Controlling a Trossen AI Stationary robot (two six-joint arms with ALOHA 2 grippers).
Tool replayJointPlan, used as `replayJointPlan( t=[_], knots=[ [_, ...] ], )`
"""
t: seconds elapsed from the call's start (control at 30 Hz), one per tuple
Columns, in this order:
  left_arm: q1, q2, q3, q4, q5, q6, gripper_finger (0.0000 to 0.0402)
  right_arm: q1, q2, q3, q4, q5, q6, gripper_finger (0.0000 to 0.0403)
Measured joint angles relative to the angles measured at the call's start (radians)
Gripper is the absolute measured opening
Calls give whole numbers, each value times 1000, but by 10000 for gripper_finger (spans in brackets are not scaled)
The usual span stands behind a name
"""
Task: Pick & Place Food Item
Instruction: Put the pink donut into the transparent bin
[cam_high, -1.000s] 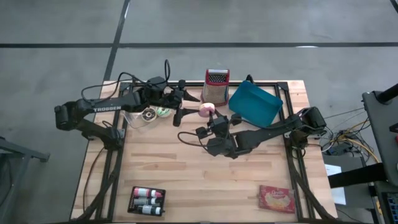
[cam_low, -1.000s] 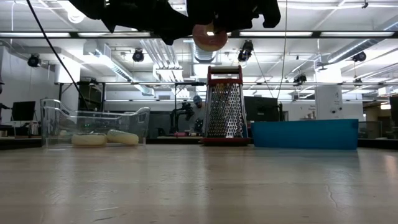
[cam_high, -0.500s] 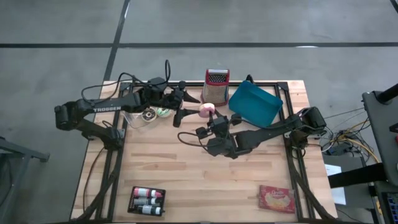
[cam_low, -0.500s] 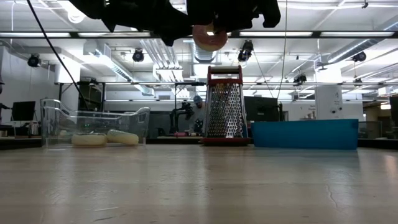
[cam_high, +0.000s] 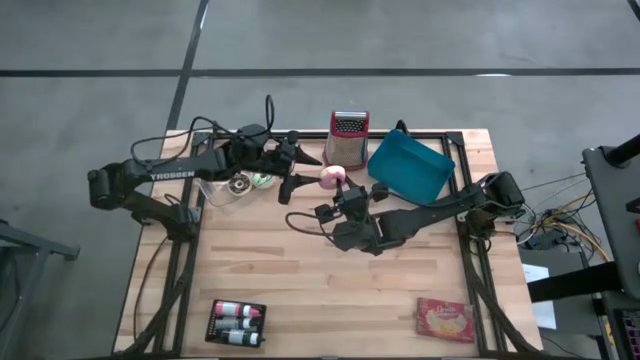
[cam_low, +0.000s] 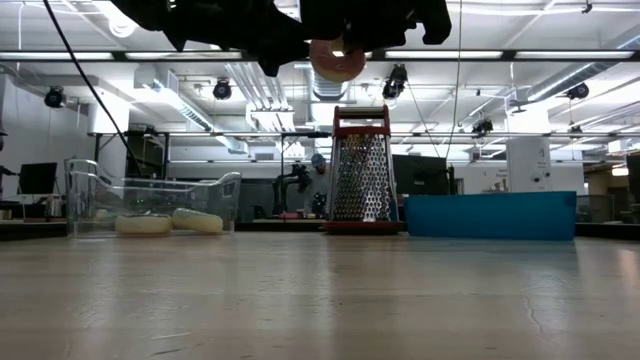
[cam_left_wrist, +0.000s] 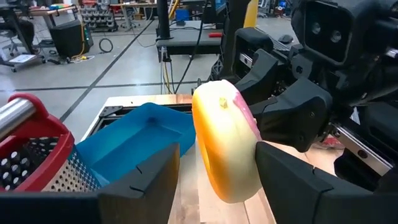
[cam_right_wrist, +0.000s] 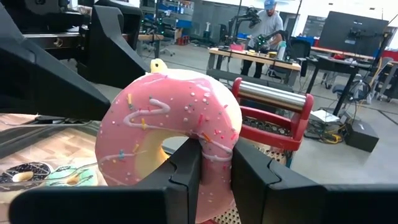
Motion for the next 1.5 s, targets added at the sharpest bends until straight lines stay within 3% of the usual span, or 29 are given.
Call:
replayJointPlan(
  t=[0.37,0.73,0.97,1.3,1.5],
  knots=[
    [4,-1,0,0,151,46,265,0,0,0,0,-3,0,68],
    [8,-1,0,0,134,25,295,0,0,0,0,-2,2,68],
    [8,0,0,0,-92,22,294,-1,0,0,0,1,2,68],
    [2,45,0,31,-55,22,300,-5,0,0,0,1,2,68],
    [2,58,0,38,33,22,300,-4,0,0,0,-3,-1,68]
  ],
)
